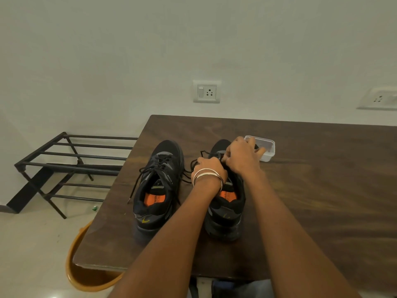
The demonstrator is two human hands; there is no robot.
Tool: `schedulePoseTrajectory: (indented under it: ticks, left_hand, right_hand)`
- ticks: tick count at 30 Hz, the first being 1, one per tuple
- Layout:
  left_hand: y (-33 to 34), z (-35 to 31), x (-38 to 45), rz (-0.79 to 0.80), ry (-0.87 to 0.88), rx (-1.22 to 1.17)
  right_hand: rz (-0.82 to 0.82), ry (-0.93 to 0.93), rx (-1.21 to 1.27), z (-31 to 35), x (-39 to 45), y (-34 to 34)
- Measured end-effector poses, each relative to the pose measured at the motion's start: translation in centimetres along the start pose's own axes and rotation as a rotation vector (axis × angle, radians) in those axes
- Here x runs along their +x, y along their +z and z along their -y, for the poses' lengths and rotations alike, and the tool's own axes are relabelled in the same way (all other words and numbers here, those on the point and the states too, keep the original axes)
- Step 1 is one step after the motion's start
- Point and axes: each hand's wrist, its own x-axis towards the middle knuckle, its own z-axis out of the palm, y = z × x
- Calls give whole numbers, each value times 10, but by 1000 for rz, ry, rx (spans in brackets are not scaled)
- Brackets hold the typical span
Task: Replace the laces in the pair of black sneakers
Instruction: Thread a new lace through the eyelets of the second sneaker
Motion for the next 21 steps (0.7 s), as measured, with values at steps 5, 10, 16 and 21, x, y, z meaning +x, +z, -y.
schedulePoseTrajectory:
  ticks: [5,10,16,21]
  left_hand:
    - [0,-1,0,-7,-13,-2]
    - [0,0,1,-7,-8,1]
    - [-1,-1,0,-7,-16,0]
    - [-1,0,-1,-7,-21,-22]
  right_hand:
    - [-42,233,376,-1,7,-10]
    - [-298,541,1581,-10,3,-45]
    - [-518,441,1349,-12,0,-52]
    - [-133,116,198,-5,-4,-31]
